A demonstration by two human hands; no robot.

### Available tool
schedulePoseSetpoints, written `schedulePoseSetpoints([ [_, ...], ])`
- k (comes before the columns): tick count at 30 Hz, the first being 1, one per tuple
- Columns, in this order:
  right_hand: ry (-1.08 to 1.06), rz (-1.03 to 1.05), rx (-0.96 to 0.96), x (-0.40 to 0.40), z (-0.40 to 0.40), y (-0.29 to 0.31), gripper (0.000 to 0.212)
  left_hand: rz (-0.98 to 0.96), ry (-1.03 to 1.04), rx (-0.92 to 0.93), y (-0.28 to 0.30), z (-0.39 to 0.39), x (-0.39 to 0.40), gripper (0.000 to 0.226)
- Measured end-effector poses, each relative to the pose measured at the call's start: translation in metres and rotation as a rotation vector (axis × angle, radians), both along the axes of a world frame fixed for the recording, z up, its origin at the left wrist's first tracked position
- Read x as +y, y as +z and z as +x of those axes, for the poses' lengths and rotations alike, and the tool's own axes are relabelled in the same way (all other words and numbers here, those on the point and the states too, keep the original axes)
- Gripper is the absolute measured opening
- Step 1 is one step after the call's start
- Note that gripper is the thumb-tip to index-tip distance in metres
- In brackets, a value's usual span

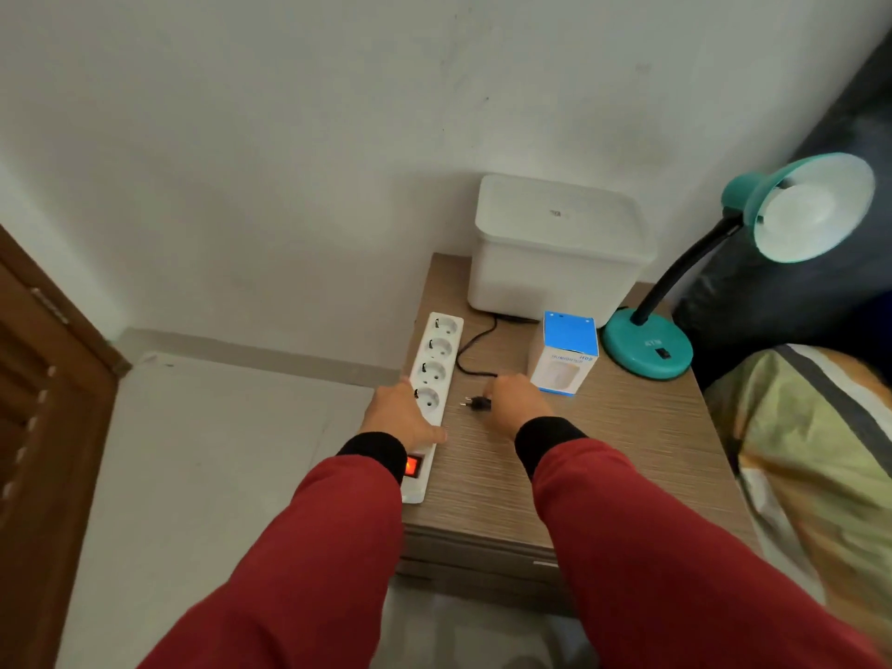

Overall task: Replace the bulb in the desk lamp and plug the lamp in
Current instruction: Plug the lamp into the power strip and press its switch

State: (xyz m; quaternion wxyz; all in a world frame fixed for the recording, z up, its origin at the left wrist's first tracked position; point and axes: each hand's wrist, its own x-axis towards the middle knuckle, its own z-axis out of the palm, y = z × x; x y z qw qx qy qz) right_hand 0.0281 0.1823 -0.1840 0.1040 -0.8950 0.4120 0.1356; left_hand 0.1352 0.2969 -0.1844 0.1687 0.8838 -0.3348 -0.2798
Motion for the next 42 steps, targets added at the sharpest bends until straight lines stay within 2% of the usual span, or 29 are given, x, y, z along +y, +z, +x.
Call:
schedulePoseSetpoints([
  [3, 0.020, -0.082, 0.017, 0.001, 0.003, -0.005, 0.029, -0.019, 0.008, 0.005, -0.001, 0.001, 0.002, 0.073],
  [6, 0.011, -0.065, -0.011, -0.007, 0.010, 0.009, 0.031, -0.026, 0.003, 0.011, -0.004, 0.004, 0.005, 0.077],
  [10, -0.025, 0.012, -0.252, -0.018, 0.022, 0.038, 0.040, -0.038, -0.005, -0.002, -0.004, 0.005, 0.007, 0.085],
  [12, 0.015, 0.022, -0.306, -0.019, 0.029, 0.050, 0.037, -0.027, -0.005, 0.001, -0.001, 0.005, 0.008, 0.089],
  [16, 0.076, 0.024, -0.289, -0.013, 0.045, 0.057, 0.022, 0.001, 0.000, -0.003, -0.001, 0.005, 0.007, 0.093],
  [19, 0.087, 0.023, -0.240, -0.008, 0.053, 0.045, 0.024, 0.004, 0.010, 0.000, 0.001, 0.005, 0.008, 0.092],
  [23, 0.081, -0.027, -0.173, -0.003, 0.058, 0.030, 0.028, -0.014, 0.022, 0.017, 0.001, 0.006, 0.007, 0.078],
  [37, 0.116, -0.095, -0.194, 0.010, 0.072, 0.023, 0.022, -0.049, 0.061, 0.062, 0.003, 0.006, 0.008, 0.083],
  [42, 0.104, -0.038, -0.224, 0.007, 0.074, 0.021, 0.023, -0.067, 0.070, 0.082, 0.001, 0.007, 0.009, 0.082],
])
